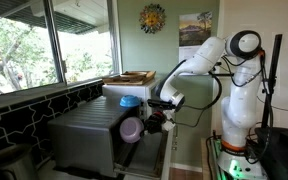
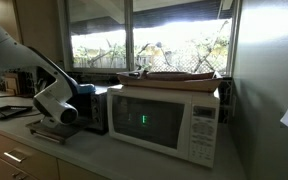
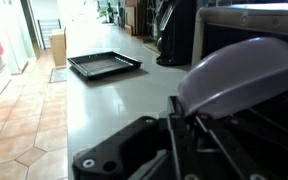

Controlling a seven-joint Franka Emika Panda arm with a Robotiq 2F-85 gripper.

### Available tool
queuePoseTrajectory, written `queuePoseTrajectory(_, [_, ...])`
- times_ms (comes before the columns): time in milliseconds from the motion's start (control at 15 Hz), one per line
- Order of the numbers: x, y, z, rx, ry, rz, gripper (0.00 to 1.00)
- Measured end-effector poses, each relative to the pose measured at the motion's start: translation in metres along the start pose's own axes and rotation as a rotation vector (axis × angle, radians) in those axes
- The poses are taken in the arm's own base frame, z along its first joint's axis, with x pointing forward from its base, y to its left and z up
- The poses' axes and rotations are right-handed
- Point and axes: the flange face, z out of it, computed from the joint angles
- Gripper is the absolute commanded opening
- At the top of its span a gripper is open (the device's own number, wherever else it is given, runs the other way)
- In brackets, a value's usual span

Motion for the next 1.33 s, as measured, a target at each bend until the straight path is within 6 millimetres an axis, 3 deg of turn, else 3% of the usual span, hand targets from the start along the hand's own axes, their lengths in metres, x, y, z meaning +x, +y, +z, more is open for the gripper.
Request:
queuePoseTrajectory(267, [0.000, -0.004, 0.002, 0.024, -0.123, 0.143, 0.02])
queuePoseTrajectory(533, [0.012, -0.008, 0.006, 0.068, -0.214, 0.283, 0.02])
queuePoseTrajectory(800, [0.020, -0.012, 0.009, 0.112, -0.298, 0.344, 0.05])
queuePoseTrajectory(1067, [0.026, -0.016, 0.010, 0.146, -0.330, 0.375, 0.01])
queuePoseTrajectory(1133, [0.027, -0.016, 0.011, 0.151, -0.334, 0.380, 0.07])
queuePoseTrajectory(1200, [0.027, -0.017, 0.012, 0.156, -0.338, 0.384, 0.28])
queuePoseTrajectory(1333, [0.028, -0.017, 0.013, 0.159, -0.341, 0.389, 0.34])
